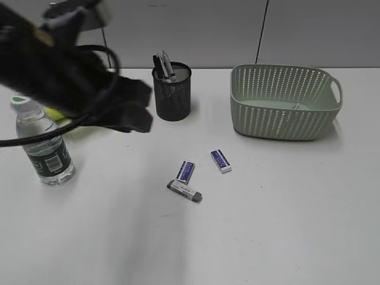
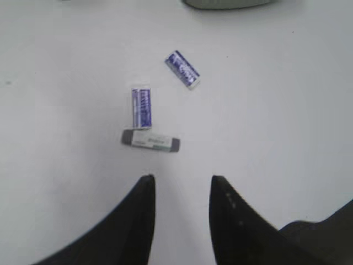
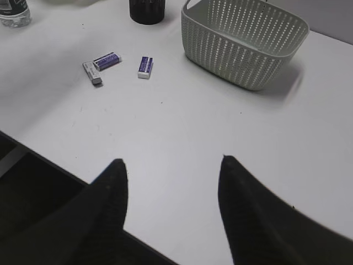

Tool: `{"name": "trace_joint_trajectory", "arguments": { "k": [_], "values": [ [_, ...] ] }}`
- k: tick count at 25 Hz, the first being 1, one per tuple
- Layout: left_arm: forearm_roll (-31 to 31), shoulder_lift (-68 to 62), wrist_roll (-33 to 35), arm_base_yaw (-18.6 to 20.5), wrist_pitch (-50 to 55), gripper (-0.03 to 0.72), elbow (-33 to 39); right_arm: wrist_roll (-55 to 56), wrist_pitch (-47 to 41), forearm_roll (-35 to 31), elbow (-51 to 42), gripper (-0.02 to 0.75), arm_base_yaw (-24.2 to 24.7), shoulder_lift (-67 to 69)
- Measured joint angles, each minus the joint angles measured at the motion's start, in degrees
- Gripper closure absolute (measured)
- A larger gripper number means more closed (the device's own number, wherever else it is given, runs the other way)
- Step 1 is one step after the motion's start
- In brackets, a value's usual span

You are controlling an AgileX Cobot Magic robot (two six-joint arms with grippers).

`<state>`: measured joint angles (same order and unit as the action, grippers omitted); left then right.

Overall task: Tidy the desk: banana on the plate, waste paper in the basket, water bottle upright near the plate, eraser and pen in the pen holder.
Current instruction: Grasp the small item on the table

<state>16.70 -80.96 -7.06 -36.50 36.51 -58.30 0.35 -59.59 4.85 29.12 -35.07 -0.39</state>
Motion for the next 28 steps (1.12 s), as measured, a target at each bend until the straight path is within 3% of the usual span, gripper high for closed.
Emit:
{"name": "trace_joint_trajectory", "arguments": {
  "k": [4, 15, 22, 28],
  "values": [
    [-0.56, -13.78, -9.12, -3.29, 1.25, 0.434, -12.63, 0.0, 0.05, 0.0, -0.02, 0.312, 0.0, 0.0],
    [-3.92, -43.9, -26.5, -5.83, 15.47, 0.344, -44.88, 0.0, 0.11, 0.0, -0.02, 0.312, 0.0, -0.05],
    [-6.34, -54.33, -34.06, -6.07, 20.75, 0.334, -56.03, 0.0, 0.11, 0.0, -0.02, 0.312, 0.0, -0.05],
    [-8.29, -58.47, -37.63, -6.07, 23.24, 0.327, -59.76, -0.35, 0.11, 0.0, -0.02, 0.312, 0.0, -0.05]
  ]
}}
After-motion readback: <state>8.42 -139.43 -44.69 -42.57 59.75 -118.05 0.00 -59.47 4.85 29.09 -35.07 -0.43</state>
